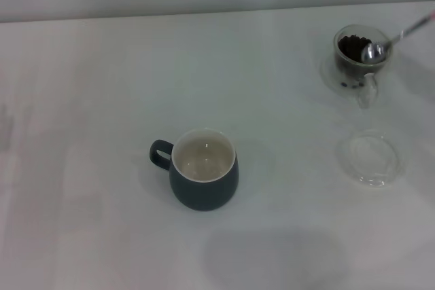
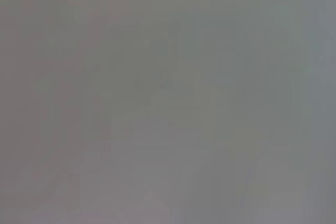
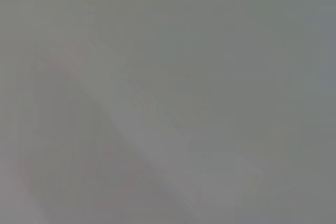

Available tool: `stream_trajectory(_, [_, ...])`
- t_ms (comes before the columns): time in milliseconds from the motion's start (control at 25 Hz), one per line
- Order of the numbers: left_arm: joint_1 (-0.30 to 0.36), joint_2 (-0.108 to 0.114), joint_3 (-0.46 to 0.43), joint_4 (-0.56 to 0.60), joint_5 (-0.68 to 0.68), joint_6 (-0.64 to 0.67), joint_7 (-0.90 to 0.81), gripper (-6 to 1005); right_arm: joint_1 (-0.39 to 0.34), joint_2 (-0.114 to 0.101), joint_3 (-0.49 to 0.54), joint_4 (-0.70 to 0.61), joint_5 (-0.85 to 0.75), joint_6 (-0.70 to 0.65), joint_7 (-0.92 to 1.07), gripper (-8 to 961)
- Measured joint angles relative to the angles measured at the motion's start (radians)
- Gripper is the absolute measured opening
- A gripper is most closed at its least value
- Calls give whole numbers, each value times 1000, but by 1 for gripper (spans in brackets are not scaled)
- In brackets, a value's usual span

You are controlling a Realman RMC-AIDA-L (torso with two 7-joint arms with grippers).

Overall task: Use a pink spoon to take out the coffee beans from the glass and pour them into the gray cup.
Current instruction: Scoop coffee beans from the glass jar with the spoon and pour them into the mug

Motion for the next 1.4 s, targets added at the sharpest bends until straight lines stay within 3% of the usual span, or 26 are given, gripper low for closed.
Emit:
stream_trajectory(280, [-4, -1, 0, 12, 0, 9, 2, 759, 93, -10, -13, -181, -87, -98, -77, 150])
stream_trajectory(560, [-2, -2, 0, 12, 0, 12, 1, 758, 129, 25, -13, -323, -269, -177, -122, 150])
stream_trajectory(880, [0, -2, 0, 9, 0, 13, -3, 758, 129, 64, -23, -339, -296, -196, -186, 150])
stream_trajectory(1400, [-3, -2, 0, 12, 0, 14, -4, 760, 130, 73, -64, -319, -349, -309, -256, 150])
